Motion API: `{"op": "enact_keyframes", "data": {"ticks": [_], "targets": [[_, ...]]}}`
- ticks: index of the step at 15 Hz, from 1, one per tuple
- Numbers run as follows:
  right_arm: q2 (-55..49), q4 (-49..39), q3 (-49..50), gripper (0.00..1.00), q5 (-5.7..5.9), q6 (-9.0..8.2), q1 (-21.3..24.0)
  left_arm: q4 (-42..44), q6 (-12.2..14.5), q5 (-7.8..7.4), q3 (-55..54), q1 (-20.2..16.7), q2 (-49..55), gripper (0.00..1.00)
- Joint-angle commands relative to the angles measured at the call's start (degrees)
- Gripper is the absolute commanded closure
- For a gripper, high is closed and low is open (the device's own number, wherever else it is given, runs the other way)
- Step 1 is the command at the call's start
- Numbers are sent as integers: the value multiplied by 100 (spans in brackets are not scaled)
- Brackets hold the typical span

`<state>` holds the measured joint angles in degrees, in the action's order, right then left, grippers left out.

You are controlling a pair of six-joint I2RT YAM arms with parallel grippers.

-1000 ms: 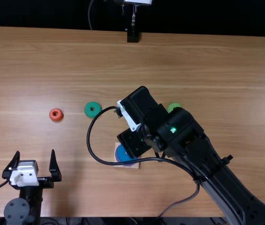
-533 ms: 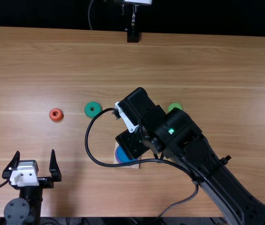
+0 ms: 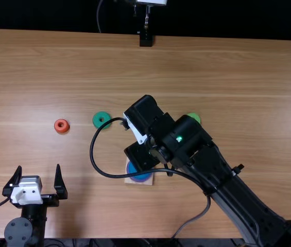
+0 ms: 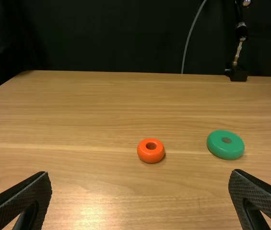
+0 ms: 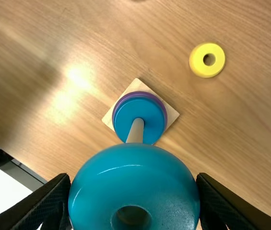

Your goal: Build the Hanoi tower: stack the rings onto the peg from bottom to top in this color order: purple, dark blue, light blue, dark green, light green, yellow, orange.

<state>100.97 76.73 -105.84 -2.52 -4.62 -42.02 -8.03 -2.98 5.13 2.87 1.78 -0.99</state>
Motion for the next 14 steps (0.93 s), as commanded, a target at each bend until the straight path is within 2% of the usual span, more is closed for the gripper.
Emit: {"op": "enact_keyframes", "data": {"ticks": [1,14], "targets": [[72,-10,-200,100,-22,-55,-184,-83,66,4,-287,-20,99,0],[353,-178,-209,100,-22,-55,-228,-83,66,15,-287,-20,99,0]]}}
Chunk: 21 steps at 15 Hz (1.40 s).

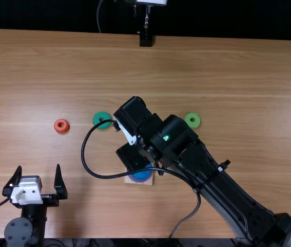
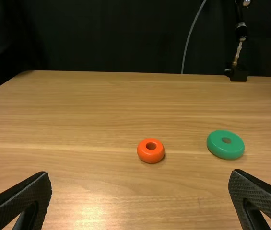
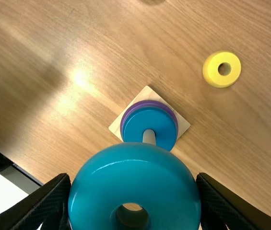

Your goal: Build the Hanoi tower: stack the rings onto the peg from bottom to top in this color order: purple, dark blue, light blue, dark green, light green, yellow, orange.

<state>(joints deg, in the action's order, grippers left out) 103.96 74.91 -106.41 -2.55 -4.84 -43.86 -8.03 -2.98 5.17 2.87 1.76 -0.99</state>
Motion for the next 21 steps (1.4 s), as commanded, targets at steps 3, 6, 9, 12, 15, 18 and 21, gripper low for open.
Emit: {"op": "enact_keyframes", "data": {"ticks": [3,6,9,12,15,18,21], "targets": [[54,-60,-143,100,-20,-22,-44,-83,66,10,-287,-18,99,0],[45,-39,-82,100,-20,-12,-35,-83,66,10,-287,-9,99,0],[45,-18,-64,100,-20,-1,-18,-83,66,10,-287,-18,99,0],[36,14,-64,100,-20,10,0,-83,66,10,-287,-18,99,0],[19,24,-55,100,2,41,0,-93,66,0,-287,-18,99,0],[10,24,41,100,12,52,9,-83,66,10,-287,-18,99,0],[10,24,50,100,23,62,9,-83,66,10,-287,-18,99,0]]}}
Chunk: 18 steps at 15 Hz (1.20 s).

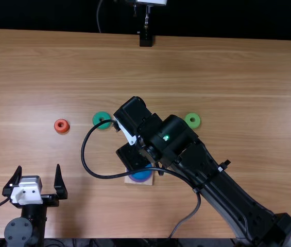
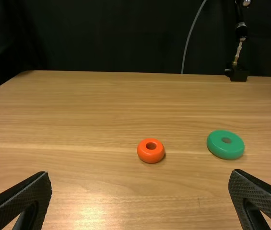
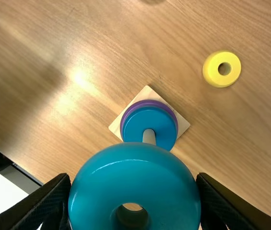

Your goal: Build the Hanoi tower: stack the rings onto the peg from bottom to top in this color order: purple, dark blue, light blue, dark green, light green, yellow, orange.

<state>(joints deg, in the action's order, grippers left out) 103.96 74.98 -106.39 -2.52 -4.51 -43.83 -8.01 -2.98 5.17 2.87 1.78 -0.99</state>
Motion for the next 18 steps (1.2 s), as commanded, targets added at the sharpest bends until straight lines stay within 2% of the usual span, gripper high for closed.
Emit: {"op": "enact_keyframes", "data": {"ticks": [1,15,16,18], "targets": [[10,18,66,100,31,29,6,-85,56,10,-287,-20,99,0],[10,18,277,100,31,29,103,-95,66,10,-287,-20,99,0],[10,28,268,92,31,-2,103,-85,66,10,-287,-20,99,0],[10,18,294,0,126,-2,103,-85,66,10,-287,-20,99,0]]}}
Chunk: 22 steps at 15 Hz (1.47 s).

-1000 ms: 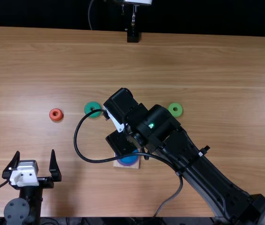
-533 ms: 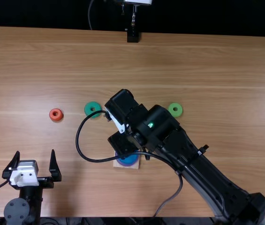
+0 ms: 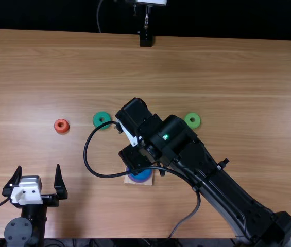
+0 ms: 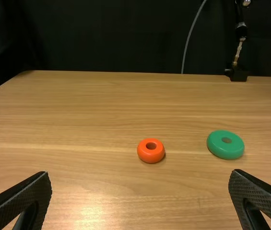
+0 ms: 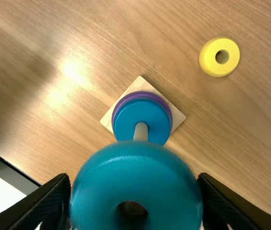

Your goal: Build the Hanoi tower: stack the rings onto the peg from bottom to top in this color order: purple, dark blue, light blue, dark green, light green, yellow, orange.

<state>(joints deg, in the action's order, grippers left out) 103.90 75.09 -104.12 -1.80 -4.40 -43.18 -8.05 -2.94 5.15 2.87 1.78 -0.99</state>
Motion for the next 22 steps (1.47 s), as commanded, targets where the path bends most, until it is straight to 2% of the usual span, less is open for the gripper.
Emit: {"op": "enact_keyframes", "data": {"ticks": [1,2,3,6,8,11,13,16,18,22], "targets": [[17,7,111,0,191,-13,38,-81,62,13,-287,-20,99,0],[17,-46,111,0,317,-13,46,-81,62,13,-287,-20,99,0],[17,-57,111,0,360,-3,38,-81,62,13,-287,-20,99,0],[25,-99,32,0,360,-3,134,-81,62,13,-287,-11,99,0],[25,-468,23,0,360,-13,582,-81,62,13,-287,-20,99,0],[-27,-1881,155,0,360,-13,1382,-81,62,13,-287,-20,99,0],[-669,-2662,401,0,360,-3,1734,-81,62,13,-287,-20,99,0],[-1926,-3664,1359,0,360,-3,2393,-81,62,13,-287,-11,99,0],[-3024,-4296,2501,0,307,-3,2753,-91,62,13,-287,-20,99,0],[-5292,-5847,4980,0,296,29,3527,-81,62,13,-287,-20,99,0]]}}
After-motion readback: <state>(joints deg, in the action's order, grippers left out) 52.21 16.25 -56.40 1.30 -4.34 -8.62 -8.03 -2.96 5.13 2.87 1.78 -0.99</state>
